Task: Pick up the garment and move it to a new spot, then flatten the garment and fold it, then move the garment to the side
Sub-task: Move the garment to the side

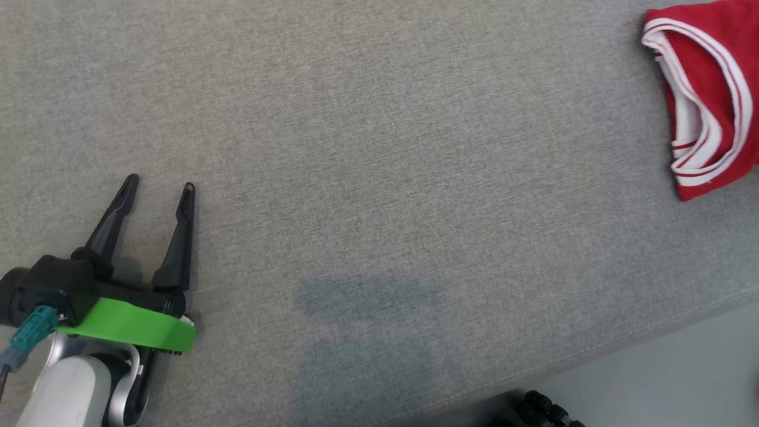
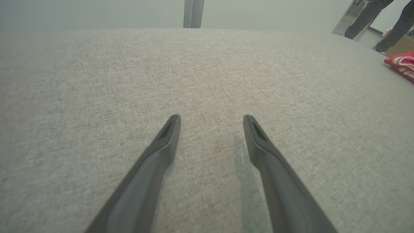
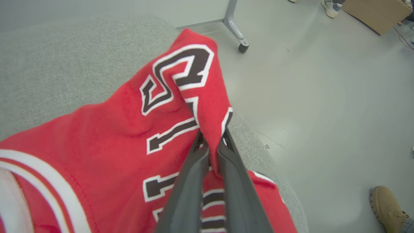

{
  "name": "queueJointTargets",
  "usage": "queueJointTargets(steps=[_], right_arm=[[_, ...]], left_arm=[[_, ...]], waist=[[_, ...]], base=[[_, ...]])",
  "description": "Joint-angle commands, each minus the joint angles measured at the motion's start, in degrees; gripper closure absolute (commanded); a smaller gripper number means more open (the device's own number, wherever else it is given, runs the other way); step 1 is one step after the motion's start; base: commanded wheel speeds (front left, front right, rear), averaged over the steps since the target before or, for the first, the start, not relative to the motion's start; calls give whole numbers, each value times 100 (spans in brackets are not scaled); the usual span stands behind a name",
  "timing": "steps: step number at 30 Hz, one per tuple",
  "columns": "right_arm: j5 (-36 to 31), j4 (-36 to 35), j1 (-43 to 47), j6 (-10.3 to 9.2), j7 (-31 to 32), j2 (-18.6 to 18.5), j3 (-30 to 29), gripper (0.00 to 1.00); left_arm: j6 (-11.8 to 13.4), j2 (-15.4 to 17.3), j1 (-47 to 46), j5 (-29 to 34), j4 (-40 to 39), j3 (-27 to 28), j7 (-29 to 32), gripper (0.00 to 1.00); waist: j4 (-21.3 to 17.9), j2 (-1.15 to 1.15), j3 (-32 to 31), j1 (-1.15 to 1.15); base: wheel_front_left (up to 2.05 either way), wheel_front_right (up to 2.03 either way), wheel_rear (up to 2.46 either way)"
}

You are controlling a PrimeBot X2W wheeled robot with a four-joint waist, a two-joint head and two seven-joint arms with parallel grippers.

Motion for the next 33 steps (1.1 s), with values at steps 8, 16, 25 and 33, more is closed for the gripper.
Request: queueJointTargets(steps=[8, 16, 25, 33], right_arm=[[-1150, 632, -451, -4, -835, 244, -724, 0], [-1557, 492, -256, -4, -1666, 417, -437, 0], [-956, -776, 987, -4, -1970, 571, 928, 0], [-364, -2056, 2472, -5, -1895, 653, 1535, 0]], left_arm=[[93, 21, 65, -55, -54, 52, -48, 0], [94, -188, 178, -152, 311, 44, -350, 0], [176, -615, 718, -369, 1069, 166, -641, 0], [239, -803, 1050, -286, 1383, 371, -705, 0]], waist=[[378, -1, 207, -1], [468, -1, -621, -1], [850, -1, -2186, -1], [1253, -1, -2888, -1]], base=[[0, 0, 0], [0, 0, 0], [0, 0, 0], [0, 0, 0]])
